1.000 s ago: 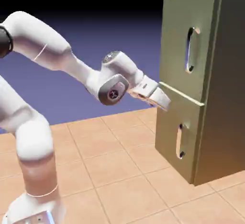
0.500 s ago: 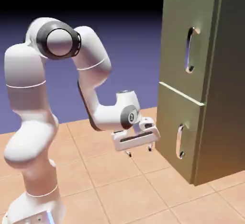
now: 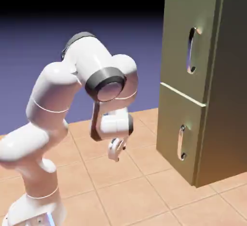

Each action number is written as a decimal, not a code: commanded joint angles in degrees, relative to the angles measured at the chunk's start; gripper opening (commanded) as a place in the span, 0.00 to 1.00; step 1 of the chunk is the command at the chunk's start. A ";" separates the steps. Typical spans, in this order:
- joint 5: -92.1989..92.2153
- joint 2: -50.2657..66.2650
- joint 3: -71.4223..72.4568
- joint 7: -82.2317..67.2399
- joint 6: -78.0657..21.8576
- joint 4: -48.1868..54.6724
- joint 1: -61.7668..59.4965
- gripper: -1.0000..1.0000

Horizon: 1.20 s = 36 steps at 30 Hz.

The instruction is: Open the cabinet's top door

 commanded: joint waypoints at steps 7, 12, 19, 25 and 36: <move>-15.95 14.41 14.54 -13.49 -4.73 2.35 -11.93 0.50; -27.34 24.70 24.92 -23.13 -8.11 4.04 -20.44 0.50; -43.29 39.11 39.46 -36.62 -12.84 6.39 -32.36 0.50; -56.21 50.78 51.23 -47.55 -16.67 8.30 -42.02 0.50; -61.23 47.24 51.62 -41.35 -25.92 9.40 -37.97 0.00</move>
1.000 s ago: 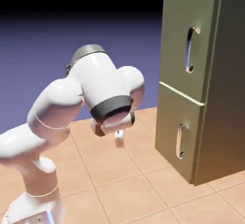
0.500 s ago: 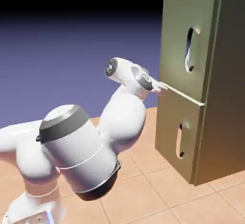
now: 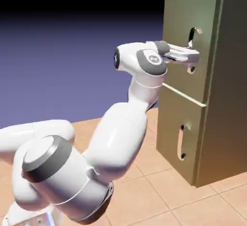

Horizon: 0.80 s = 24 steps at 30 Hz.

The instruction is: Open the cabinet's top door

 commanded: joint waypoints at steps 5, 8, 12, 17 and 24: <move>1.41 -2.91 5.33 6.06 -12.40 -6.65 -2.48 0.00; 3.40 -5.16 8.77 9.25 -19.87 -9.58 -2.95 0.00; 7.11 -8.83 13.42 13.24 -29.84 -12.20 -2.40 0.00; 13.12 -14.77 18.83 18.23 -42.29 -13.34 0.01 0.00; 24.22 -26.75 24.30 26.43 -59.72 -10.28 6.13 0.00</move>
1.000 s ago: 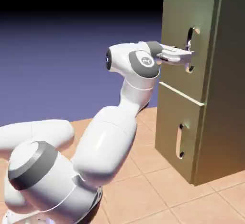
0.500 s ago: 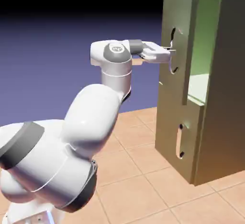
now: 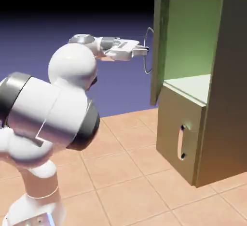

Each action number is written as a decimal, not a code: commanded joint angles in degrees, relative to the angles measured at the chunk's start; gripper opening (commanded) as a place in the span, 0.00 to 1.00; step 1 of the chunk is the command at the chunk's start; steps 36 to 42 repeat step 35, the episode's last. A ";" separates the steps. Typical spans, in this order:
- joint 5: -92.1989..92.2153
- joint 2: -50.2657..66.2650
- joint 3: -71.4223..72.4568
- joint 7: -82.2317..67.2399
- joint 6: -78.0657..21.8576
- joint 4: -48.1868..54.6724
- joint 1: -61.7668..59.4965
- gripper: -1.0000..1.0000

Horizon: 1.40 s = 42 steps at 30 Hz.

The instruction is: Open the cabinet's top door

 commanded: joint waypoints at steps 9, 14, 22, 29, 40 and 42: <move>15.96 -18.69 0.25 11.08 -15.68 11.32 8.60 0.00; 24.37 -29.07 -1.96 15.82 -20.01 19.40 11.94 0.00; 36.50 -45.68 -6.40 19.45 -22.56 33.10 14.07 0.00; 45.48 -60.21 -9.38 18.33 -23.16 45.40 12.23 0.00; 50.29 -69.44 -10.51 15.87 -24.08 53.82 9.38 1.00; 50.29 -69.44 -10.51 15.87 -24.08 53.82 9.38 1.00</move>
